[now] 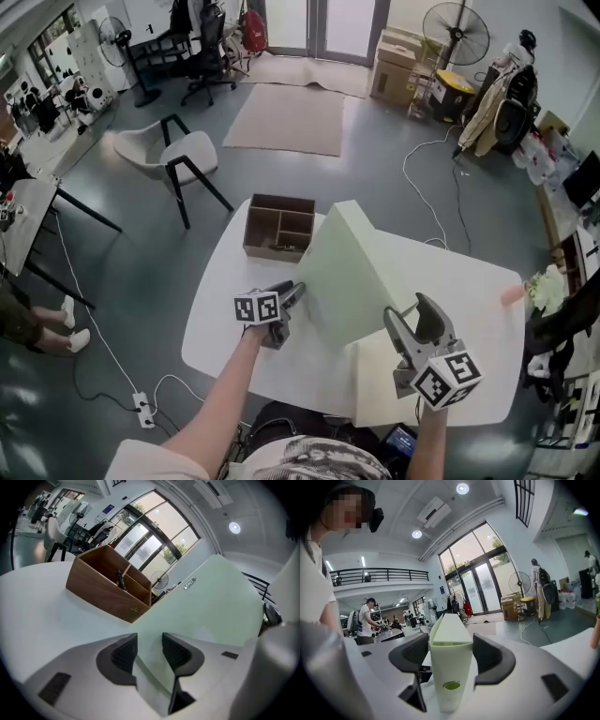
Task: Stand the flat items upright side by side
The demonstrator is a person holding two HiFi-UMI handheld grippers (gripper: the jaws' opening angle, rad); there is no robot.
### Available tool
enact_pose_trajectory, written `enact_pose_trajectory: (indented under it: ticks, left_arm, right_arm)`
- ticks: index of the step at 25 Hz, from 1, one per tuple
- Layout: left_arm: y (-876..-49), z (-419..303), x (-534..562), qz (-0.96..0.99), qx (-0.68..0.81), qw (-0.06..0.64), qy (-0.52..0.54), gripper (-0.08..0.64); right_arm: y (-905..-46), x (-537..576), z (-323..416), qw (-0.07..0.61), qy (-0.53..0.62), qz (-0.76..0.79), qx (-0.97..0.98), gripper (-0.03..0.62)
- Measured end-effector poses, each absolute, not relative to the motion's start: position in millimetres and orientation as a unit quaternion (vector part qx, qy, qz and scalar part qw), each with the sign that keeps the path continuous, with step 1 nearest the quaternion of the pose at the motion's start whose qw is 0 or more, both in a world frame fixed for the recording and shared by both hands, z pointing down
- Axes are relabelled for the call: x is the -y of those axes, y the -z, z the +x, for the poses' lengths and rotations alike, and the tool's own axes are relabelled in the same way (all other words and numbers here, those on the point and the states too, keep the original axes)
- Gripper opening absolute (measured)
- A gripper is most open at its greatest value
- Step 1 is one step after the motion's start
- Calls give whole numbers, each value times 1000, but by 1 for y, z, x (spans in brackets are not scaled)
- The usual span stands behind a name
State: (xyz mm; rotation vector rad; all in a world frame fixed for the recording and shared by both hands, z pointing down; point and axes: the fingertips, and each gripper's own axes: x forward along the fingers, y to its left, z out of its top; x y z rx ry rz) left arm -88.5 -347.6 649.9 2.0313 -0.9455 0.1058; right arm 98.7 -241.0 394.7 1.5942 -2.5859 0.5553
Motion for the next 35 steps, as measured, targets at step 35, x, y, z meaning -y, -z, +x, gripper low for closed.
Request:
enact_pose_trajectory:
  ticks: [35]
  left_arm:
    - [-575,-148,218,813,479,331,-25,212]
  right_arm:
    - [-427,193,24,67,-141,407,900,316]
